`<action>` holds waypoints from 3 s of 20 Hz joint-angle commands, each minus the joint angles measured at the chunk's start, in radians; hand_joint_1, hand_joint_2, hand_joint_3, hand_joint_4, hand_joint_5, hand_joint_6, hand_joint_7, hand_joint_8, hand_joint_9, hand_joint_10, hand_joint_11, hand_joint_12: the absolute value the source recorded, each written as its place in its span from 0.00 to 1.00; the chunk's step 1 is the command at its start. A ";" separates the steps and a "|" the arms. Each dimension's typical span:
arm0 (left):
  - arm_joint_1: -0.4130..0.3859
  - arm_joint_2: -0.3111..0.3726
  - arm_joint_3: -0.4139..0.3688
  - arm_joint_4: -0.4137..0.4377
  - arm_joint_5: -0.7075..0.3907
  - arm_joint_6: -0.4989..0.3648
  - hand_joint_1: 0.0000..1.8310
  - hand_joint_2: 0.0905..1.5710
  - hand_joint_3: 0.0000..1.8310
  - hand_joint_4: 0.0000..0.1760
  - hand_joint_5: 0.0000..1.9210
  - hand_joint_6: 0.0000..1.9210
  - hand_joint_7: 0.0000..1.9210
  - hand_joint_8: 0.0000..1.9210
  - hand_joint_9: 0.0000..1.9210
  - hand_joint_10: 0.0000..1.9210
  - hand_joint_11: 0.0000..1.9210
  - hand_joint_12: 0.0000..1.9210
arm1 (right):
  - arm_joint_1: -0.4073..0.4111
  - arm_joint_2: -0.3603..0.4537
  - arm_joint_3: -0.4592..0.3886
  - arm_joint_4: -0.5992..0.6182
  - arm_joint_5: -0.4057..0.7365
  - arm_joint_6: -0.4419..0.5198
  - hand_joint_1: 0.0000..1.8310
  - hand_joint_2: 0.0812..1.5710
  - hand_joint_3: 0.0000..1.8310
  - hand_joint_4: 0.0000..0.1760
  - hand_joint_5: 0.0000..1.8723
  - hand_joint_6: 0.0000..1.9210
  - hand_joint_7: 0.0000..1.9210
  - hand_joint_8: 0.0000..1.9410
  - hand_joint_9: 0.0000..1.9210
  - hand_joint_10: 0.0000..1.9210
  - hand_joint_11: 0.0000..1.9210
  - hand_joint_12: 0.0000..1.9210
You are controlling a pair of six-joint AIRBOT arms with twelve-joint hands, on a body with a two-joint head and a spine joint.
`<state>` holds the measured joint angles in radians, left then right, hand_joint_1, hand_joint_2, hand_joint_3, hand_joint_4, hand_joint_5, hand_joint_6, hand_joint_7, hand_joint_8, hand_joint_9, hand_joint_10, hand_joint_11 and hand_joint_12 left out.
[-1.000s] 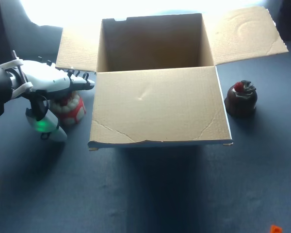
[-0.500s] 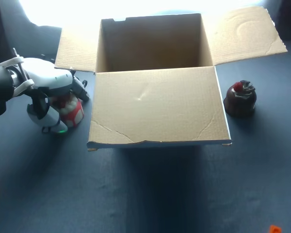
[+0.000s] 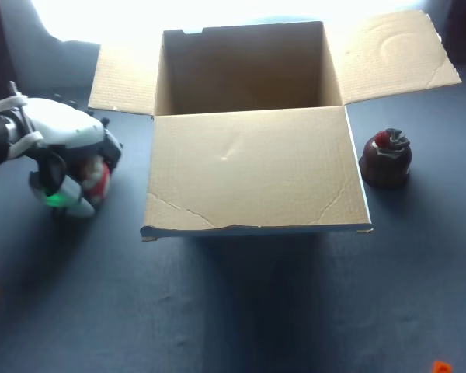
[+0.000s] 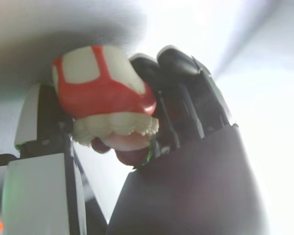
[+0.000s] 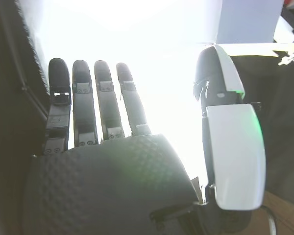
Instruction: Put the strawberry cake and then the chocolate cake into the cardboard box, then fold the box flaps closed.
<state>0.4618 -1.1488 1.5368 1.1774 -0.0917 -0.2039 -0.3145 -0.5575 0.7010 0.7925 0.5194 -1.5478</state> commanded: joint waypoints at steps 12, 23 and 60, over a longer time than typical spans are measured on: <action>-0.098 0.131 -0.043 -0.036 0.026 -0.007 0.62 0.79 0.00 0.00 0.34 0.72 0.40 0.78 0.33 0.86 0.20 1.00 | 0.015 0.011 0.001 -0.027 0.110 0.003 0.21 0.71 0.00 0.00 0.08 0.00 0.10 0.00 0.10 0.00 0.00 0.34; -0.255 0.210 -0.065 -0.036 0.010 -0.008 0.63 0.79 0.00 0.00 0.36 0.69 0.40 0.77 0.32 0.87 0.21 1.00 | 0.016 0.011 -0.001 -0.029 0.112 0.003 0.22 0.69 0.00 0.00 0.10 0.01 0.11 0.00 0.11 0.00 0.00 0.36; -0.473 0.085 -0.109 0.152 -0.443 -0.130 0.63 0.79 0.00 0.00 0.36 0.67 0.38 0.81 0.29 0.88 0.19 1.00 | 0.017 0.011 -0.008 -0.031 0.160 0.005 0.20 0.71 0.00 0.00 0.10 0.00 0.11 0.00 0.12 0.00 0.00 0.48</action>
<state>0.0044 -1.0740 1.4326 1.3907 -0.4938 -0.3309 -0.3119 -0.5575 0.6918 0.7910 0.5743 -1.5478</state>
